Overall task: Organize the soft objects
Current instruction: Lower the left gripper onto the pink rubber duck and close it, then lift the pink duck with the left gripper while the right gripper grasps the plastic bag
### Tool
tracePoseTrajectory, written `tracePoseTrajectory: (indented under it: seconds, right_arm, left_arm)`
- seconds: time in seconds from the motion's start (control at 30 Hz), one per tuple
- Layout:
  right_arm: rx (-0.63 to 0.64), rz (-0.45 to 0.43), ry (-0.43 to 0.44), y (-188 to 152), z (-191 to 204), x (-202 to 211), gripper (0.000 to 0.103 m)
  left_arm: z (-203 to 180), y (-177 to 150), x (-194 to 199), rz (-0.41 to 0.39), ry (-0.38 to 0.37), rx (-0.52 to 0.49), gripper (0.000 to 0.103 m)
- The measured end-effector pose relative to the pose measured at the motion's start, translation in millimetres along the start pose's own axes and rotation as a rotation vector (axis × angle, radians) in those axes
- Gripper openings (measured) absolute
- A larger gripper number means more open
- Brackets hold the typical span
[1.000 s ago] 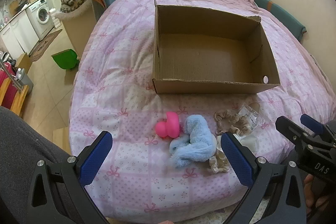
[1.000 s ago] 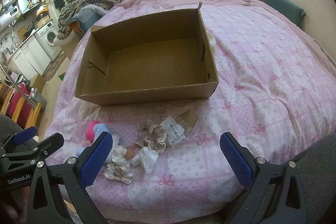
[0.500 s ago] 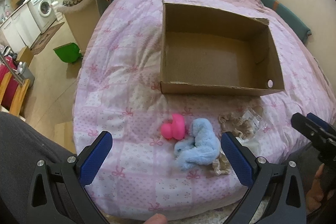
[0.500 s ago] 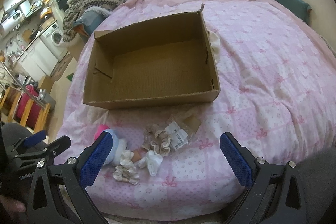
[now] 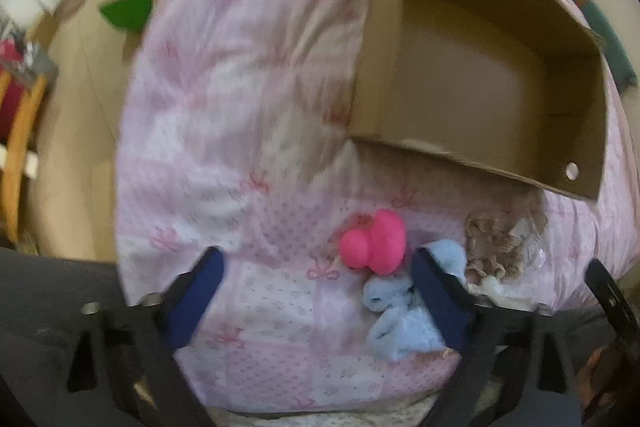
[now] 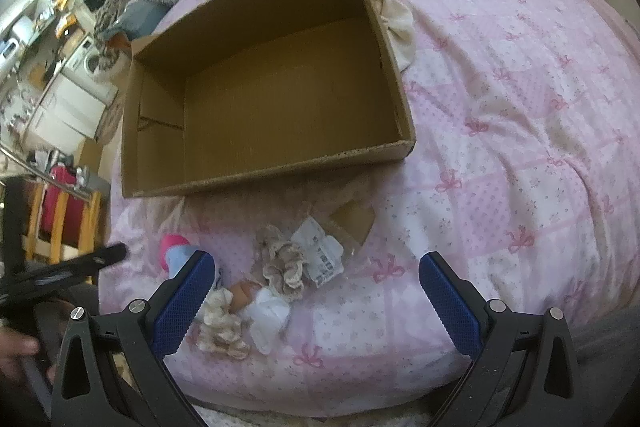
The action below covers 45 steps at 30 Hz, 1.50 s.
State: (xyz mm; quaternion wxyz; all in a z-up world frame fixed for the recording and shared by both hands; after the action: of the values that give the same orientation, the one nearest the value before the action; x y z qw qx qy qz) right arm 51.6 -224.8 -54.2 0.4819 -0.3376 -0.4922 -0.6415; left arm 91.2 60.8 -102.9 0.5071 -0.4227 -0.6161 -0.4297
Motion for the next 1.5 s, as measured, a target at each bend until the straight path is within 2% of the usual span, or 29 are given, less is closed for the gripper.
tracePoseTrajectory:
  seconds: [0.1, 0.2, 0.5, 0.6, 0.63, 0.77, 0.83, 0.93, 1.17, 1.37, 1.5]
  right_arm:
    - [-0.006, -0.021, -0.007, 1.9, -2.4, 2.0, 0.103]
    - [-0.022, -0.013, -0.013, 1.9, -6.4, -0.9, 0.103]
    - [-0.046, -0.008, -0.022, 4.5, -9.0, -4.1, 0.103]
    - [-0.044, -0.011, -0.026, 4.4, -9.4, -3.7, 0.103]
    - [-0.045, -0.011, -0.028, 4.6, -9.5, -4.0, 0.103]
    - [-0.045, -0.012, -0.031, 5.5, -10.4, -5.7, 0.103]
    - [-0.042, -0.013, -0.035, 5.5, -10.4, -5.5, 0.103]
    - [-0.044, -0.015, -0.035, 5.5, -10.6, -5.0, 0.103]
    - [-0.046, -0.020, -0.027, 5.9, -11.6, -2.5, 0.103]
    - [-0.059, -0.022, -0.008, 6.3, -13.8, -0.5, 0.103]
    - [-0.083, -0.009, 0.038, 6.6, -15.6, -2.6, 0.103]
  left_arm:
    - [-2.3, 1.6, -22.5, 0.074, -0.017, 0.029, 0.079]
    - [-10.6, 0.8, -31.4, 0.075, -0.006, -0.007, 0.079]
    - [-27.8, 5.0, -37.3, 0.067, -0.047, -0.024, 0.079]
    - [-31.4, 1.6, -47.2, 0.109, -0.053, -0.027, 0.079]
    - [-32.1, 1.2, -51.6, 0.121, -0.056, -0.023, 0.075]
    - [-33.5, -0.6, -69.2, 0.156, -0.066, 0.001, 0.043]
    - [-34.9, -1.7, -72.4, 0.162, -0.078, 0.013, 0.040]
    - [-27.8, 0.8, -70.6, 0.137, -0.092, 0.022, 0.040]
    - [3.7, -9.9, -28.9, 0.031, -0.035, 0.000, 0.040]
    - [14.5, -22.1, 9.2, -0.026, -0.060, -0.004, 0.040]
    - [18.2, -29.4, 33.3, -0.066, -0.068, -0.021, 0.040]
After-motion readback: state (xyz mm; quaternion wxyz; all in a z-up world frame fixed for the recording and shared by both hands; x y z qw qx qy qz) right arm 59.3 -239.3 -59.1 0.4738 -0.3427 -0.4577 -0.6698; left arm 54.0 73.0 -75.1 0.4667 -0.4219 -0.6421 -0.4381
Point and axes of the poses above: each gripper's, at about its wrist camera, not at the fingertips, and x roughly against the way its jaws point, z to its left, y to its top, the point moved 4 cm from there along -x, roughly the way its jaws point, and after that the axes turned 2 degrees about z, right-handed, at the moved point
